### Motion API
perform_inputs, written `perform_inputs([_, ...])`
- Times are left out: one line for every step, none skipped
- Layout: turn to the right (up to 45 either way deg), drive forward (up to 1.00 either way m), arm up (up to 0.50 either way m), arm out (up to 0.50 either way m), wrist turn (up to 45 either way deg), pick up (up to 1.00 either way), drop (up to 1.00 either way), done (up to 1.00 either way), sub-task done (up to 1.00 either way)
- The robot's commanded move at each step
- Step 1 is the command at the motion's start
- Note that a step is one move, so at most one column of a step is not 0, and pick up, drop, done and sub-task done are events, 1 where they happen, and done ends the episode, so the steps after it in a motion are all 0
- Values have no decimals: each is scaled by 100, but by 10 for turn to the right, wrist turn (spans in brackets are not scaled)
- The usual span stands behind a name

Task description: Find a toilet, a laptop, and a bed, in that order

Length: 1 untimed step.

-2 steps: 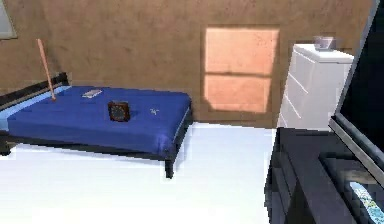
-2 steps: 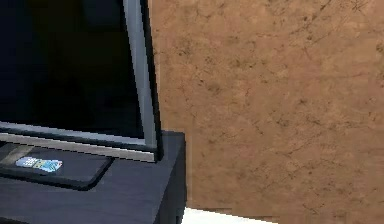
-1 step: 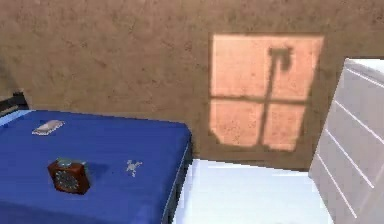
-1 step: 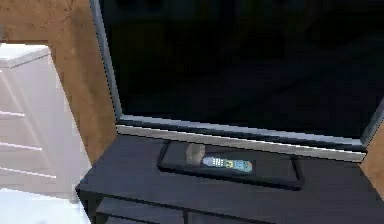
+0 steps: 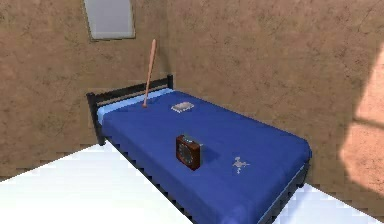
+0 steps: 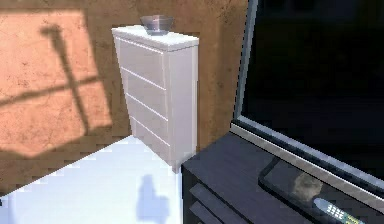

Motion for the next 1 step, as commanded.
perform_inputs([0,0,0,0,0,0,0,100,0])
